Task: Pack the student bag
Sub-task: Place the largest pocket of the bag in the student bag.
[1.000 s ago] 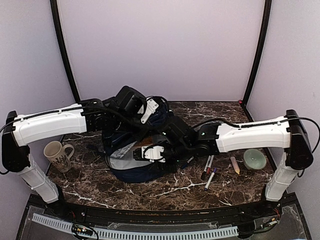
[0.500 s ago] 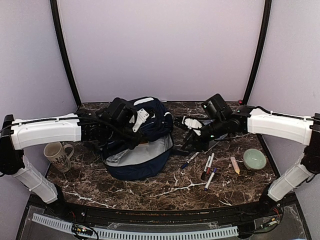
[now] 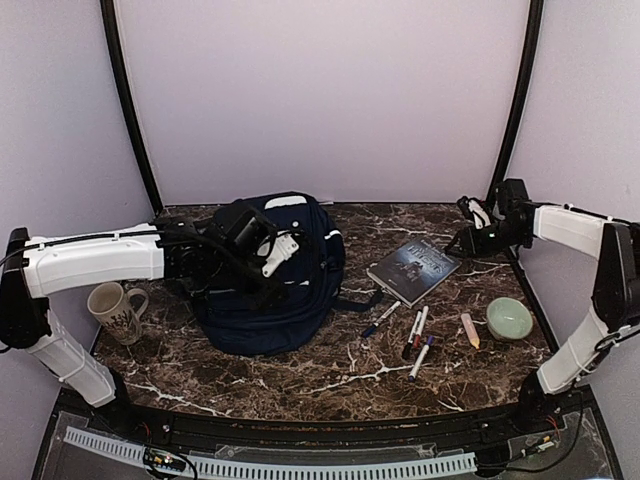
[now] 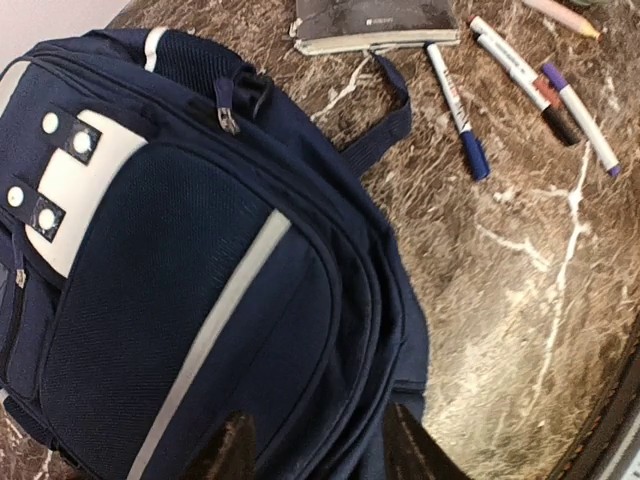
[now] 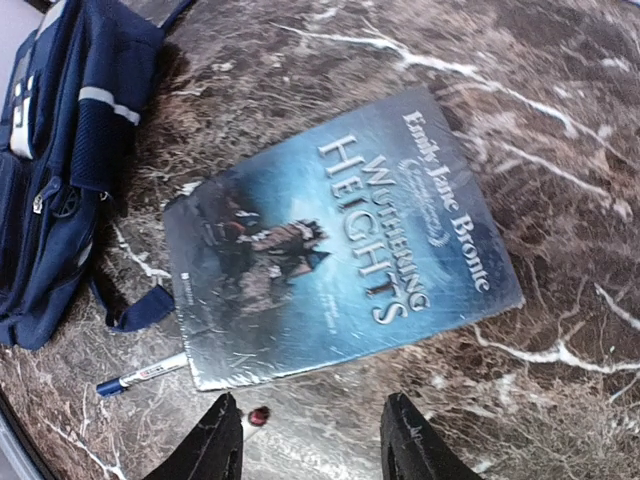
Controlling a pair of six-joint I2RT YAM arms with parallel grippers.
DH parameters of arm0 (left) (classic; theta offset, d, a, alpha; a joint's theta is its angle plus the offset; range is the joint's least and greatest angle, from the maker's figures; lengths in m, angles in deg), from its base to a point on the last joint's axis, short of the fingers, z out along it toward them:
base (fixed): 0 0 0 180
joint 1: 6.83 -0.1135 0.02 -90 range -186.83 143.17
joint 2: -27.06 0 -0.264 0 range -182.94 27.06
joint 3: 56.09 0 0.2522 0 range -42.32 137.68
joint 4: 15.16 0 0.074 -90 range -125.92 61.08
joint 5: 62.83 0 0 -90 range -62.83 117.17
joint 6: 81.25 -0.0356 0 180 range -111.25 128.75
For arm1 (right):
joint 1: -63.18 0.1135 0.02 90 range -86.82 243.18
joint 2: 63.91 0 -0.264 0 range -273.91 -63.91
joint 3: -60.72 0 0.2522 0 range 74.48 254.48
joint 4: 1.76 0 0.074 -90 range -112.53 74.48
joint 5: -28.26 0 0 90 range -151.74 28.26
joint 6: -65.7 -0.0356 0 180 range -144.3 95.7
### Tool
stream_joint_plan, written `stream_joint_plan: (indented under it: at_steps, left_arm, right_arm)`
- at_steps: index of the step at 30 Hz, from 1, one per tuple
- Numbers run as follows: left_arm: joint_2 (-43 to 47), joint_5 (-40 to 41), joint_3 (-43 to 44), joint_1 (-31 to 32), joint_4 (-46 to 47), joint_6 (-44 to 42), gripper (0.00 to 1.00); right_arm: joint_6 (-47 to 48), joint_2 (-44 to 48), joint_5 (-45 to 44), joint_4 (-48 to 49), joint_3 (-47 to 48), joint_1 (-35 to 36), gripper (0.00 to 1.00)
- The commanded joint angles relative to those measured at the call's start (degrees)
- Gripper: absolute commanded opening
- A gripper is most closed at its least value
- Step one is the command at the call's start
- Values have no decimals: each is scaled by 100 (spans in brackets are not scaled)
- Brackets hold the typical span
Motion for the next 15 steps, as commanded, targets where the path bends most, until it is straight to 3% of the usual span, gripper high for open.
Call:
stream_joint_plan:
  at_steps: [1,6,15]
  left_arm:
    - [182,-487,783,172,-498,-29,51]
    - [-69,-475,1442,175,23,124,63]
    - [-1885,-549,2450,175,1417,1059,66]
  right_arm:
    - [-512,-278,480,-53,-100,-539,49]
    - [-676,-668,213,-178,-36,-688,54]
    - [-784,-1452,23,-426,537,-693,61]
